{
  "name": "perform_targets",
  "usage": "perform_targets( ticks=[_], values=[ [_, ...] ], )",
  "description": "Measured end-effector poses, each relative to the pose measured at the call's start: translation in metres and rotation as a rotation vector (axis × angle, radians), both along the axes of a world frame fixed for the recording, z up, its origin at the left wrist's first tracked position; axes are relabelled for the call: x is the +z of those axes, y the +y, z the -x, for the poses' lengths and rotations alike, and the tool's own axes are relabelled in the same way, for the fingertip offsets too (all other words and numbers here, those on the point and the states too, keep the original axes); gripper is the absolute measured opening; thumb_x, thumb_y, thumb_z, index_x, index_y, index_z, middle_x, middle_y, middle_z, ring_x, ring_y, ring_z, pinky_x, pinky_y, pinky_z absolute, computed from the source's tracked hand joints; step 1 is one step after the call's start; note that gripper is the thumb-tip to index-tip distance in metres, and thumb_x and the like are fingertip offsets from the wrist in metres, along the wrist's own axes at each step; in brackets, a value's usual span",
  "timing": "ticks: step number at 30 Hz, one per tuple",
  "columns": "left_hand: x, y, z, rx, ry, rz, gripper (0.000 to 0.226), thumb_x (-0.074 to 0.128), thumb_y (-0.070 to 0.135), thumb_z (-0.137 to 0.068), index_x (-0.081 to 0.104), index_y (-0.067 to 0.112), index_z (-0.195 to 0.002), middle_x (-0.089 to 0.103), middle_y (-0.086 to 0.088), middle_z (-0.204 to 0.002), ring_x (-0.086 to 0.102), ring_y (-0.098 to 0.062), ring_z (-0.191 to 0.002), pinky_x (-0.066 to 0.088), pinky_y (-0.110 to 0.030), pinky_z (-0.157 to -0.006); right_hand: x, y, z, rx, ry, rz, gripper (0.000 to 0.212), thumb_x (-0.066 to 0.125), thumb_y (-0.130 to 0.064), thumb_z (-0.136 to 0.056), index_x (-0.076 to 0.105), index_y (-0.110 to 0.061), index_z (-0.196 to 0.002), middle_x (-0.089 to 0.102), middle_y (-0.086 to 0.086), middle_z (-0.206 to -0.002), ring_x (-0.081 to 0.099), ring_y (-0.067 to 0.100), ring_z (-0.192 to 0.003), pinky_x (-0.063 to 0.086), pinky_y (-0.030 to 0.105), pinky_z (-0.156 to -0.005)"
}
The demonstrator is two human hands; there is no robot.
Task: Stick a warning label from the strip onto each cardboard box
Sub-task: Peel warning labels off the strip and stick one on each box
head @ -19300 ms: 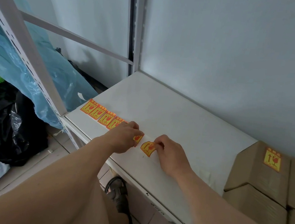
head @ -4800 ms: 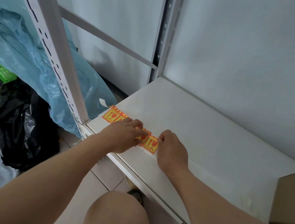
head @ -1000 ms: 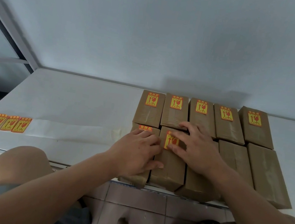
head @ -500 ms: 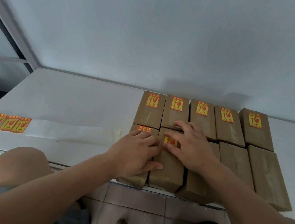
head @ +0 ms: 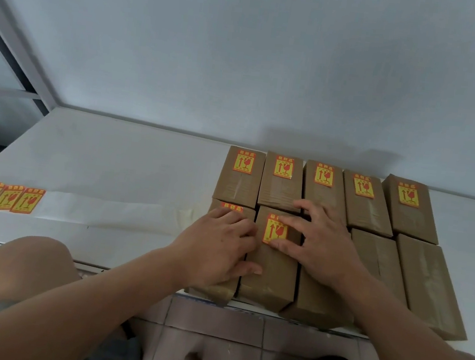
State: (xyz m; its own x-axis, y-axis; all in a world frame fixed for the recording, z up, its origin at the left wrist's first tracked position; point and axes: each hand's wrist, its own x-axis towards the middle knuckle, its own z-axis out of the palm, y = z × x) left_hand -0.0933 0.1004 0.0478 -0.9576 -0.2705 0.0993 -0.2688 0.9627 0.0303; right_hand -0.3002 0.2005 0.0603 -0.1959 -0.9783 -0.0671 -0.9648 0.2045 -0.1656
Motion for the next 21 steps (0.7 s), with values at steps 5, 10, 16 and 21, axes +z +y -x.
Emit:
perform_targets(
  ticks=[5, 10, 16, 21],
  values=[
    [0.0, 0.0, -0.001, 0.0, -0.01, -0.01, 0.06, 0.021, 0.065, -0.095, 0.064, 0.027, -0.111, 0.059, 0.008, -0.114, 0.051, -0.016, -0.11, 0.04, -0.037, -0.099, -0.001, -0.002, 0.0, 0.002, -0.006, -0.002, 0.064, 0.042, -0.073, -0.083, 0.045, -0.04, -0.137, 0.029, -0.011, -0.148, 0.017, 0.016, -0.137, 0.021, 0.04, -0.112],
    [0.002, 0.001, -0.002, 0.003, -0.004, -0.015, 0.059, 0.022, 0.064, -0.095, 0.064, 0.026, -0.113, 0.06, 0.007, -0.116, 0.052, -0.017, -0.111, 0.041, -0.039, -0.099, -0.003, 0.005, 0.003, 0.008, -0.043, 0.061, 0.059, 0.041, -0.07, -0.085, 0.051, -0.036, -0.131, 0.036, -0.011, -0.143, 0.023, 0.013, -0.134, 0.027, 0.037, -0.11],
    [0.005, 0.003, -0.003, -0.02, 0.019, -0.032, 0.055, 0.026, 0.06, -0.097, 0.063, 0.022, -0.112, 0.061, 0.004, -0.114, 0.054, -0.019, -0.108, 0.043, -0.039, -0.098, 0.008, 0.0, 0.0, 0.067, -0.002, 0.036, 0.047, 0.046, -0.059, -0.09, 0.054, -0.031, -0.127, 0.042, -0.009, -0.139, 0.031, 0.014, -0.131, 0.028, 0.034, -0.109],
    [0.017, -0.008, -0.023, -0.101, 0.167, 0.13, 0.032, 0.044, 0.041, -0.098, 0.065, 0.018, -0.099, 0.064, 0.001, -0.103, 0.057, -0.02, -0.096, 0.047, -0.036, -0.088, 0.022, -0.026, -0.02, 0.204, 0.103, 0.147, 0.038, 0.034, -0.047, -0.094, 0.06, -0.028, -0.114, 0.059, -0.009, -0.117, 0.051, 0.01, -0.107, 0.038, 0.028, -0.092]
  ],
)
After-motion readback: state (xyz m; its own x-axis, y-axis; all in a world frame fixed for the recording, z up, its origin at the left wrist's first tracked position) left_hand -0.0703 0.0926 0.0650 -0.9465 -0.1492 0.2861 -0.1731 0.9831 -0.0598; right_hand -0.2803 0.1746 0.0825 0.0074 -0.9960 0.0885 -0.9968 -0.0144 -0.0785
